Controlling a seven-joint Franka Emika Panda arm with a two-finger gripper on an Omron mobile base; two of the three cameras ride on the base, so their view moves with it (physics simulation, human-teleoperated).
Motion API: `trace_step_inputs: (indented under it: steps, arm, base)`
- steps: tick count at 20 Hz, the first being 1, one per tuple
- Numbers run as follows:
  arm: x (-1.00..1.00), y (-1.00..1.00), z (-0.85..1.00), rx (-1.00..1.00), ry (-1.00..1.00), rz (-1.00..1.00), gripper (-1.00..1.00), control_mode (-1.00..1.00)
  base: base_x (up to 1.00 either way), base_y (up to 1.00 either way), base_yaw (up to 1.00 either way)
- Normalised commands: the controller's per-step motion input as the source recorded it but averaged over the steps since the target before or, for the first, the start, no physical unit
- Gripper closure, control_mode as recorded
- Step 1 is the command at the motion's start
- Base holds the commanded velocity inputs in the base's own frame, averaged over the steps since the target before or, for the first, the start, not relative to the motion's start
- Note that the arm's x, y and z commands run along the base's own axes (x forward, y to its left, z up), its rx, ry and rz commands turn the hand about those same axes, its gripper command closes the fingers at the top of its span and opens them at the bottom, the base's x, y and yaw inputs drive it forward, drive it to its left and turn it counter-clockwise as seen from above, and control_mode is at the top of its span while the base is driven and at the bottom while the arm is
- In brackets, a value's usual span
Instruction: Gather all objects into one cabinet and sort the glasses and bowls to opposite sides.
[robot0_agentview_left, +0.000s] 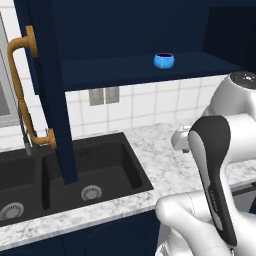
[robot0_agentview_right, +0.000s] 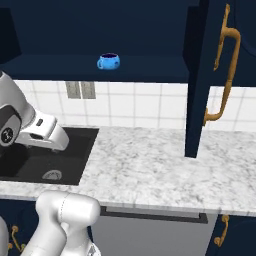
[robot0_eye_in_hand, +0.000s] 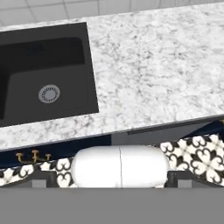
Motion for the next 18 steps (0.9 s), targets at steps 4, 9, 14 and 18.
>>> trace_step_inputs:
  steps: [4,9,14,18]
  arm:
    - [-0.11,0.01,0.44,0.00,-0.38,0.00,-1.00,-1.00]
    - [-0.01,0.00,0.83,0.01,-0.36,0.00,-1.00,-1.00]
    - [0.00,0.00,0.66,0.00,-0.33,-0.05,-1.00,-1.00]
    - [0.10,0.04,0.34,0.00,-0.28,-0.08,-1.00,-1.00]
  base:
    - [0.00,0.00,0.00]
    - [0.00,0.00,0.00]
    - [0.00,0.00,0.00]
    - [0.00,0.00,0.00]
